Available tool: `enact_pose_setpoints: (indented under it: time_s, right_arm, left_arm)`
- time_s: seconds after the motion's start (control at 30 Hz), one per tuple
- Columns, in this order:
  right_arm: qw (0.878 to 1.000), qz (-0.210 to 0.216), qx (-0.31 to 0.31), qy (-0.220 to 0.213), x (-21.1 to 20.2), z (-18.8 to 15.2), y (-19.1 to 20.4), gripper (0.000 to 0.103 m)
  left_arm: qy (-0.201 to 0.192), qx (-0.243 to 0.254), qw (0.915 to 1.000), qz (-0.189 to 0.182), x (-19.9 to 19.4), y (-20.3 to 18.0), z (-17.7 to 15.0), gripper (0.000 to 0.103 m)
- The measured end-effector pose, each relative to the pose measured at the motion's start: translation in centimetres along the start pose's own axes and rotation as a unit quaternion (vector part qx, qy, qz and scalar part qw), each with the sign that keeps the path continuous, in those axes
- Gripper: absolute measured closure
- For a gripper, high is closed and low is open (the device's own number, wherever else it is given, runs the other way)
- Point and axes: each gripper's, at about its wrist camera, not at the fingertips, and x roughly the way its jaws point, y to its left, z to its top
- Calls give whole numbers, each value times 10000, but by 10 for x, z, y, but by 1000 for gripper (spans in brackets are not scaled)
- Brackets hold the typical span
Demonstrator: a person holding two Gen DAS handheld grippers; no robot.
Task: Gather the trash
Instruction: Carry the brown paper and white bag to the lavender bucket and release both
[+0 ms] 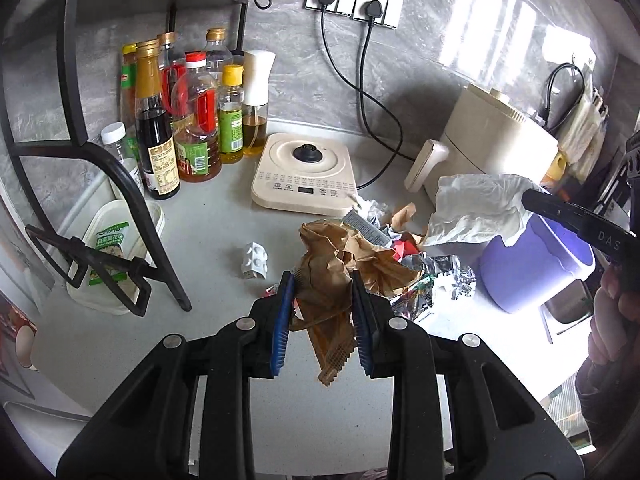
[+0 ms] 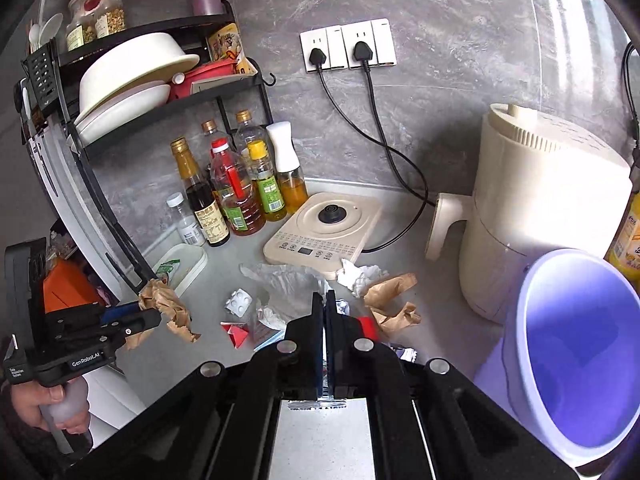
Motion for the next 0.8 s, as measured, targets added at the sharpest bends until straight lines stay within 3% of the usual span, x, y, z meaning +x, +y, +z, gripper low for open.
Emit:
enact_pose_setpoints:
  time_s: [0.47,0.7,0.8]
  right_arm:
    - [9844,-1465,788,-581,-72,-4,-106,101]
    - [9709,-1885,1422,-388,-84,-31,-156,100]
    - [9653,-2010,1665,-61,-79,-43,-177,96]
  left_arm:
    - [87,590,9953,-761,29,-67,14,75]
    - [208,765,9896,-1201,52,-99,19,75]
    - [250,930,9862,-1349,58,-115,22,75]
